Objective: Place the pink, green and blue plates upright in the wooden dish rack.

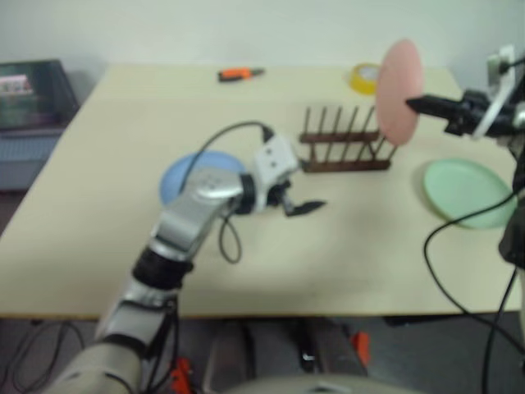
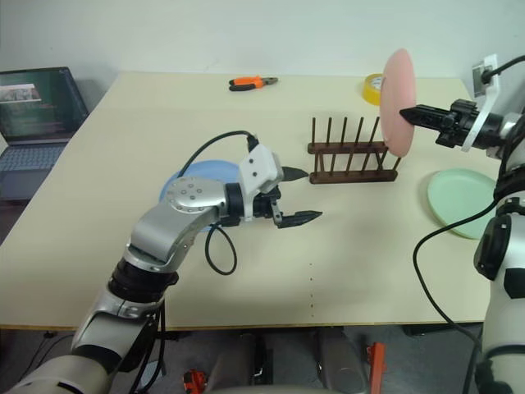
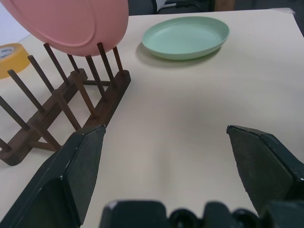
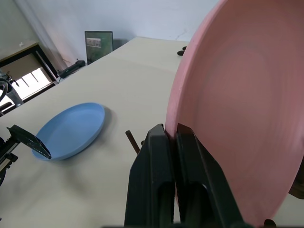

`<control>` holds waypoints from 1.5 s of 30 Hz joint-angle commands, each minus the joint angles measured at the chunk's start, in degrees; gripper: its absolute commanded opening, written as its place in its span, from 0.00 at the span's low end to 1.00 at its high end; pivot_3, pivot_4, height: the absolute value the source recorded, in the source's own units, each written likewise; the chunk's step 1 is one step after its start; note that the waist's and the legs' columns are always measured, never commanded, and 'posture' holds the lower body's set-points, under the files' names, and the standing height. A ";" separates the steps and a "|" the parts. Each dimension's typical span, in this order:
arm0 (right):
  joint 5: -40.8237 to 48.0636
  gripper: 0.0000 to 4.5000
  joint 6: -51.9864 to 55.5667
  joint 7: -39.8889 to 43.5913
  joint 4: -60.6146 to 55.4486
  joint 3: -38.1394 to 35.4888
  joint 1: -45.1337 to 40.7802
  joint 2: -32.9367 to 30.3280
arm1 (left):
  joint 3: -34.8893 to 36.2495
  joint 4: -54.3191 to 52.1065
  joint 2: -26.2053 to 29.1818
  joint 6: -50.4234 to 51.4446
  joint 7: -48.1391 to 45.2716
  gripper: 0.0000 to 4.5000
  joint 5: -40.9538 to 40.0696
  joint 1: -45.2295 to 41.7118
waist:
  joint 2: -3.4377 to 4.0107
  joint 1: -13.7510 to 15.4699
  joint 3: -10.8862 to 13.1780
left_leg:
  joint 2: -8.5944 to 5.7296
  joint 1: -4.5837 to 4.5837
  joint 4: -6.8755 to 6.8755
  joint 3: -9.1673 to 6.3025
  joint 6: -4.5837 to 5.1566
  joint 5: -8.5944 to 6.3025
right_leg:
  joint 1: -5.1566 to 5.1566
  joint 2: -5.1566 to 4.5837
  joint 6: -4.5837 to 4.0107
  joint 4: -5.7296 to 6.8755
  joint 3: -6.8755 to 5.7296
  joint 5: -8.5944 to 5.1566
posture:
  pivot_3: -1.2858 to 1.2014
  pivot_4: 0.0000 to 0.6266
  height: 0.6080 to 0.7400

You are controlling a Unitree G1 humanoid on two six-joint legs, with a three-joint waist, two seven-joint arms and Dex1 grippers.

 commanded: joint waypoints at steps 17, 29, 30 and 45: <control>-1.09 0.99 -5.00 -5.36 -1.03 -0.57 -0.71 -1.49 | -0.06 -1.93 -0.02 -1.00 -0.21 1.00 0.28 -0.63 | 0.00 -0.02 0.00 | 0.00 0.02 -0.02 0.04 0.00 0.00 | 0.00 0.00 0.00 -0.01 0.03 0.00 | 0.52 0.24 1.00; -3.09 0.99 -11.67 -8.47 -1.49 -0.06 -0.77 -3.38 | -0.07 -1.65 -0.07 -1.29 -0.36 1.00 0.27 -0.63 | 0.00 -0.01 0.00 | 0.00 0.02 -0.04 0.07 0.00 0.00 | 0.00 0.00 0.00 -0.02 0.04 0.00 | 0.52 0.24 1.00; -3.21 0.99 -11.91 -8.45 -1.47 0.00 -0.78 -3.60 | -0.13 -1.65 -0.14 -1.26 -0.32 1.00 0.29 -0.67 | 0.00 -0.01 0.00 | 0.00 0.02 -0.04 0.07 0.00 0.00 | 0.00 0.00 0.00 -0.03 0.04 0.00 | 0.52 0.24 1.00; -0.55 0.99 2.53 -5.46 -27.59 -1.36 17.01 -12.41 | -1.39 -1.27 -2.93 -1.77 -1.18 1.00 -0.64 -1.45 | -0.01 0.18 0.00 | 0.01 0.05 -0.07 0.13 0.00 0.00 | 0.03 0.00 0.01 -0.06 0.04 -0.01 | 0.52 0.24 1.00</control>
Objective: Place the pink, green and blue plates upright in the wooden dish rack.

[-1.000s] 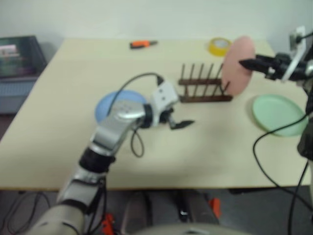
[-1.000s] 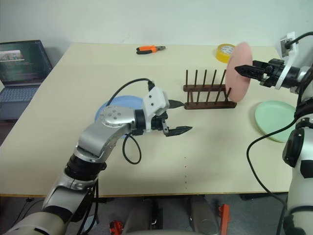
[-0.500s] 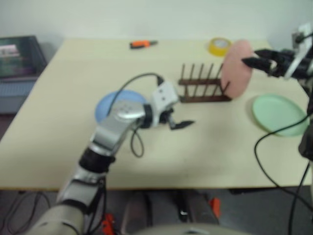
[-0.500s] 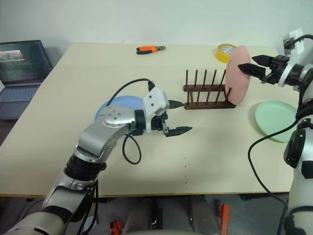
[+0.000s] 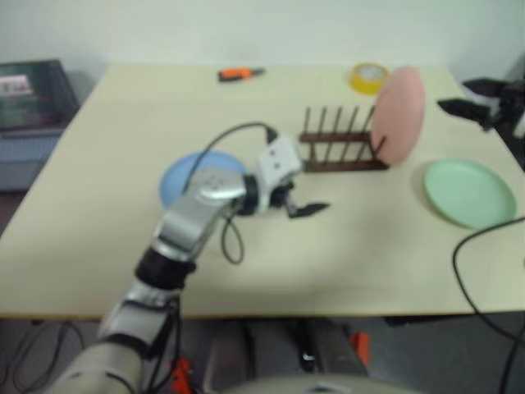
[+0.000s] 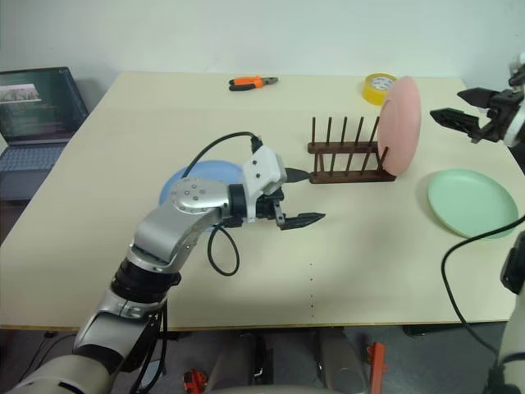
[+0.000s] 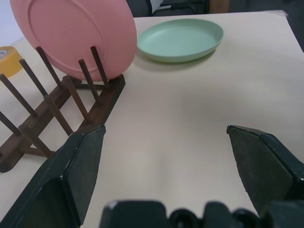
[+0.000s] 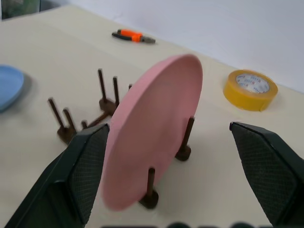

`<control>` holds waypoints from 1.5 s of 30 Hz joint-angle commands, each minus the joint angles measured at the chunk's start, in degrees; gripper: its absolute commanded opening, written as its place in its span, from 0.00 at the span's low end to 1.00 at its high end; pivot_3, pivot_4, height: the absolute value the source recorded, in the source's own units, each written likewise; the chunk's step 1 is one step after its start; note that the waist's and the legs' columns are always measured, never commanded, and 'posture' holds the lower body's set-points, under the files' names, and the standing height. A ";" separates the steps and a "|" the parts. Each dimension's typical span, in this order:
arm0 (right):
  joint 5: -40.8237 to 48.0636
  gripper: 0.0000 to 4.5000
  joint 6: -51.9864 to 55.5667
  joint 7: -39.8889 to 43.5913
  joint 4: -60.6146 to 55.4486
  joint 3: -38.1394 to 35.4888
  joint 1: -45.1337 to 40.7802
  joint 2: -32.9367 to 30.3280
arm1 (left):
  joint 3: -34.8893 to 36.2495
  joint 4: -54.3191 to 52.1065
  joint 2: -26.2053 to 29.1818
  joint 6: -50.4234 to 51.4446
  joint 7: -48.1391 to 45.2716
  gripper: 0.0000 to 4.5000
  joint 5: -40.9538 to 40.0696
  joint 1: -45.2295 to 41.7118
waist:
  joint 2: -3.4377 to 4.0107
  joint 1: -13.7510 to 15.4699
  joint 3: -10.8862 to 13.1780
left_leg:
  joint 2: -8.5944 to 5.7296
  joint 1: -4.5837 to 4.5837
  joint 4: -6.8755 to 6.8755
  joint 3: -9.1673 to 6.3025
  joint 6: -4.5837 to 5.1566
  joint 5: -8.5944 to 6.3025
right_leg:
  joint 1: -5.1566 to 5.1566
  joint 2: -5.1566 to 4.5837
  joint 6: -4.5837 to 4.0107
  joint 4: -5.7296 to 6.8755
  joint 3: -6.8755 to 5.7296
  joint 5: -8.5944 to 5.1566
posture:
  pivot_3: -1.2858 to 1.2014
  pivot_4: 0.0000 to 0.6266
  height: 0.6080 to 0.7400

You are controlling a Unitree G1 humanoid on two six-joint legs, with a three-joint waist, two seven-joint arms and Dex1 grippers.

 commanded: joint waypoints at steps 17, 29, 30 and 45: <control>5.23 0.99 21.22 -12.89 -42.89 -5.60 37.58 -3.94 | -6.50 4.88 -9.64 -5.74 -0.71 1.00 3.17 -4.69 | 0.07 -0.31 -0.05 | -0.08 0.11 0.10 -0.28 0.00 0.00 | 0.08 0.06 0.15 0.05 0.08 0.11 | 0.52 0.24 1.00; 4.07 0.99 19.24 -20.31 -38.72 -2.88 41.80 -0.66 | -7.07 4.91 -10.10 -6.16 -0.07 1.00 5.45 -3.85 | 0.06 -0.24 -0.04 | -0.11 0.10 0.10 -0.33 0.00 0.00 | 0.08 0.05 0.15 0.04 0.06 0.11 | 0.52 0.24 1.00; 4.04 0.99 18.90 -20.44 -38.10 -2.56 41.67 -0.51 | -7.05 4.78 -10.11 -6.06 -0.02 1.00 5.51 -3.79 | 0.06 -0.24 -0.05 | -0.11 0.10 0.10 -0.33 0.00 0.00 | 0.08 0.05 0.15 0.04 0.06 0.11 | 0.52 0.24 1.00; 1.58 0.37 14.37 -22.26 -30.47 1.43 39.97 1.65 | -6.15 3.62 -9.25 -5.14 0.92 1.00 5.84 -3.05 | 0.05 -0.22 -0.04 | -0.11 0.08 0.09 -0.33 0.00 0.00 | 0.09 0.05 0.16 0.01 0.07 0.11 | 0.52 0.24 1.00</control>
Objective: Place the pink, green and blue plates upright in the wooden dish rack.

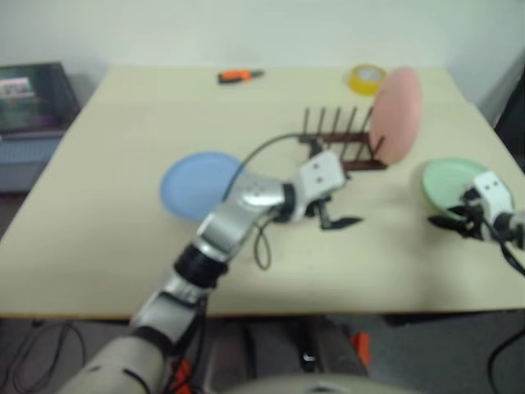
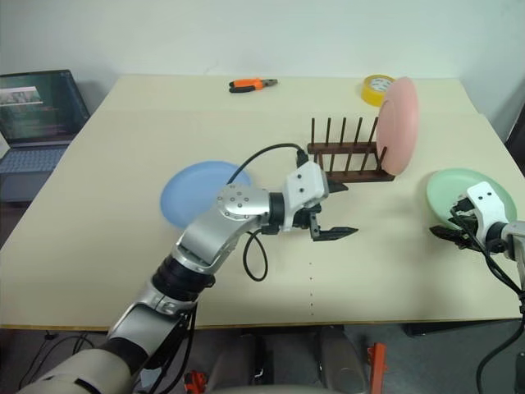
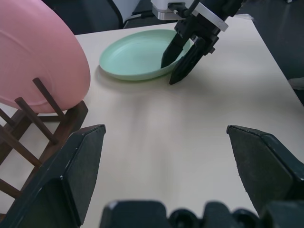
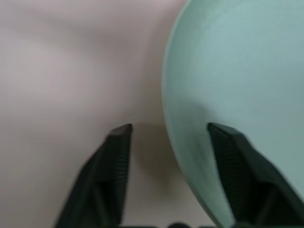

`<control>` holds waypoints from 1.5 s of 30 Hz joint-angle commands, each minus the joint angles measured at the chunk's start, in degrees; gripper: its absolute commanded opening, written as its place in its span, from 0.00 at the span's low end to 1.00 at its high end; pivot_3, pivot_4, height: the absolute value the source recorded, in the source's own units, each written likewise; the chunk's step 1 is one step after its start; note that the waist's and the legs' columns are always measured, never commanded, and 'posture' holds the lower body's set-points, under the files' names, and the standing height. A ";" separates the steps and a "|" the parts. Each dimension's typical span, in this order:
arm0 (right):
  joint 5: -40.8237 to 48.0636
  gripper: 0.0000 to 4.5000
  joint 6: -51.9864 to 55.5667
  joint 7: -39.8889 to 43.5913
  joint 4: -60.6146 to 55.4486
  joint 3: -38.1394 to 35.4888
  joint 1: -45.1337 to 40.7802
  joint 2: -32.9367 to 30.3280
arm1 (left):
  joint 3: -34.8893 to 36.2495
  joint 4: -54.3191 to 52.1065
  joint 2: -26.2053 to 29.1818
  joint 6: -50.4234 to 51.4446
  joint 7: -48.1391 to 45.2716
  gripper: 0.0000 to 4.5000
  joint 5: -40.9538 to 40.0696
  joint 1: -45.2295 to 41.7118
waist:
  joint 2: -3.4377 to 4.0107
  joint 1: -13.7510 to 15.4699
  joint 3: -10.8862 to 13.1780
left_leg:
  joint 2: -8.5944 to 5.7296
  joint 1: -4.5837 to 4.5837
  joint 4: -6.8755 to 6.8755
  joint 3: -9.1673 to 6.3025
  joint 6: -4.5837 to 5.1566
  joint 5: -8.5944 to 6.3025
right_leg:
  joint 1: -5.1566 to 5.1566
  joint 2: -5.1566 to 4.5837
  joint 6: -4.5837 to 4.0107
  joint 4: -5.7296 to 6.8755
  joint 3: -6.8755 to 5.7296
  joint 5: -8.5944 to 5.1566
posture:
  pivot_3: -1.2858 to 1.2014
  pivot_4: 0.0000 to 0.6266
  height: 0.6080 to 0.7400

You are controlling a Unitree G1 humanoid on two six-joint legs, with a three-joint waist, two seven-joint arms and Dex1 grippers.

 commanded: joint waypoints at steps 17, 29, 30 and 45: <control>0.90 0.01 0.05 -0.86 -2.85 -5.39 -0.80 -2.19 | 3.61 -1.28 0.62 -1.28 0.79 1.00 -0.70 -1.05 | -0.02 0.10 0.00 | 0.00 0.03 0.01 -0.08 0.00 0.00 | 0.09 0.00 0.00 -0.03 -0.08 0.00 | 0.52 0.24 1.00; 5.99 0.01 3.01 -3.08 -7.09 -15.57 -5.28 -6.83 | 10.17 -0.01 4.76 -2.50 0.48 1.00 -0.93 -3.84 | 0.00 -0.07 0.00 | 0.00 0.03 0.00 -0.03 0.00 0.00 | 0.05 -0.01 0.00 -0.03 -0.03 0.00 | 0.52 0.24 1.00; 6.50 0.01 3.32 -3.12 -7.48 -16.01 -6.45 -7.26 | 10.59 0.20 5.03 -2.47 0.54 1.00 -1.06 -3.76 | 0.00 -0.15 0.00 | 0.00 0.03 -0.01 -0.01 0.00 0.00 | 0.05 -0.01 0.00 -0.02 -0.01 0.00 | 0.52 0.24 1.00; 21.27 0.01 10.51 -5.65 -15.64 -18.76 -28.32 -4.48 | 15.26 -2.22 6.46 -1.77 3.47 1.00 -2.70 0.03 | -0.02 -0.10 0.01 | 0.04 -0.03 -0.06 0.00 0.00 0.00 | -0.04 0.00 0.00 -0.05 -0.01 0.00 | 0.52 0.24 1.00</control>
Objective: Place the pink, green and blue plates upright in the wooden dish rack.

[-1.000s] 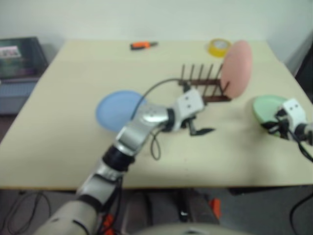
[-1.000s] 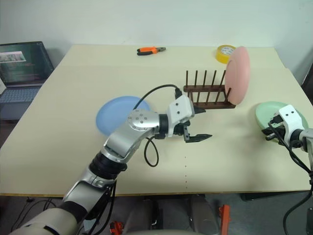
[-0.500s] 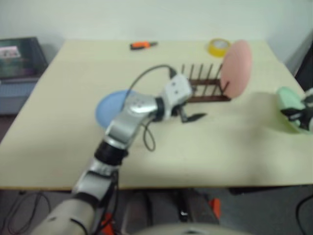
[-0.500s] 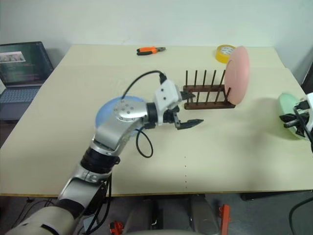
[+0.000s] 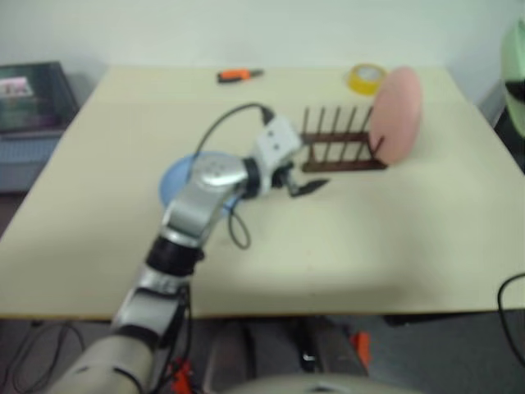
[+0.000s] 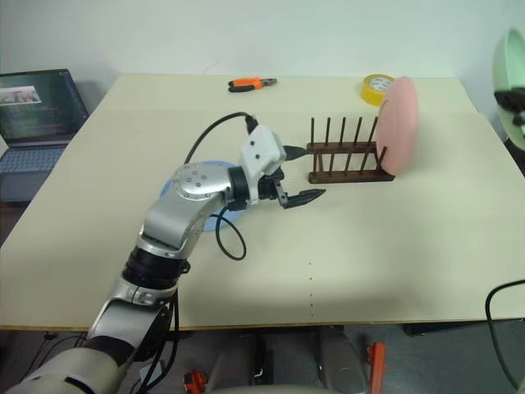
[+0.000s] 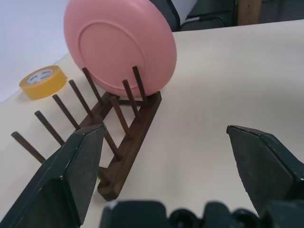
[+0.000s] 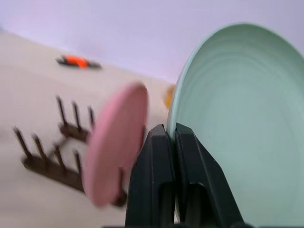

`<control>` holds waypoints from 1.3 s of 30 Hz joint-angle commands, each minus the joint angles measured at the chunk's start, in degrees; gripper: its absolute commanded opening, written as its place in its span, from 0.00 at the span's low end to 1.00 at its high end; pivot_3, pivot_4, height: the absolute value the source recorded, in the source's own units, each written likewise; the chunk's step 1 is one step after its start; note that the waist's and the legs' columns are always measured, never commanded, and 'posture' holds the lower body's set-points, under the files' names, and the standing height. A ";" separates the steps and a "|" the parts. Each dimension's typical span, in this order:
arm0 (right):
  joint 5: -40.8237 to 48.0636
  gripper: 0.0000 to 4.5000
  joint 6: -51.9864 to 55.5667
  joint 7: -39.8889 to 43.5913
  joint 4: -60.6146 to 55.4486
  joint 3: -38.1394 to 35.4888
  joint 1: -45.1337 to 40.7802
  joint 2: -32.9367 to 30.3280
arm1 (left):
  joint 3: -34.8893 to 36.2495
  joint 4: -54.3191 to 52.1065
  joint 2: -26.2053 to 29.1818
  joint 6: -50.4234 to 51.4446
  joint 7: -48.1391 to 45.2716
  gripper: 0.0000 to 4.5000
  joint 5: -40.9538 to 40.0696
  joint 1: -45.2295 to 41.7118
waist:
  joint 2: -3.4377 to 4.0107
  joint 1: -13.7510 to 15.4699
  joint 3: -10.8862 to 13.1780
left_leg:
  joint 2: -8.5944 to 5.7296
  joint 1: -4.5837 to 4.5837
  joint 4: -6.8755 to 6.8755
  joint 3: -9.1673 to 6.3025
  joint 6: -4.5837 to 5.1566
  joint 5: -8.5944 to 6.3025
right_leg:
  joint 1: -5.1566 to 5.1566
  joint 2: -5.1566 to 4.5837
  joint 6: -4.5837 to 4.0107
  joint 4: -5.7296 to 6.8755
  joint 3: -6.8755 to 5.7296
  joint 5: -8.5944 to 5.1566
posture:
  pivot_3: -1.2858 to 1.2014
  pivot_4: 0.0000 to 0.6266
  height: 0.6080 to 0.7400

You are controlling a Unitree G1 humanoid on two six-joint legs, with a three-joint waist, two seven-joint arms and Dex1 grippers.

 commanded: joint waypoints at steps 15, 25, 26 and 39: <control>18.40 0.01 2.19 -4.66 -5.29 -1.75 -16.61 13.69 | 5.66 -11.00 0.74 2.00 10.30 1.00 -0.29 9.82 | 0.00 0.29 0.00 | 0.11 -0.12 -0.03 0.10 0.01 -0.01 | -0.05 -0.04 -0.03 -0.07 -0.06 -0.02 | 0.52 0.24 1.00; 24.30 0.01 3.44 -4.52 0.24 0.14 -16.20 23.65 | 4.08 -11.94 0.51 2.22 11.94 1.00 0.54 10.83 | 0.00 0.14 0.00 | 0.12 -0.08 -0.02 0.11 0.01 0.00 | -0.04 -0.02 -0.04 0.01 -0.04 -0.01 | 0.52 0.24 1.00; 24.48 0.01 3.60 -4.16 1.04 0.42 -16.11 24.39 | 4.06 -11.82 0.57 2.13 11.97 1.00 0.61 10.82 | 0.00 0.17 0.00 | 0.13 -0.08 -0.02 0.10 0.01 0.00 | -0.05 -0.01 -0.04 0.01 -0.05 -0.01 | 0.52 0.24 1.00; 18.22 0.01 -0.88 -0.51 14.14 4.60 -16.95 26.84 | 3.12 -12.46 0.55 2.09 13.01 1.00 1.17 11.38 | 0.00 0.22 0.00 | 0.12 -0.19 -0.03 0.10 0.02 -0.01 | -0.09 -0.02 -0.04 -0.07 -0.09 -0.01 | 0.52 0.24 1.00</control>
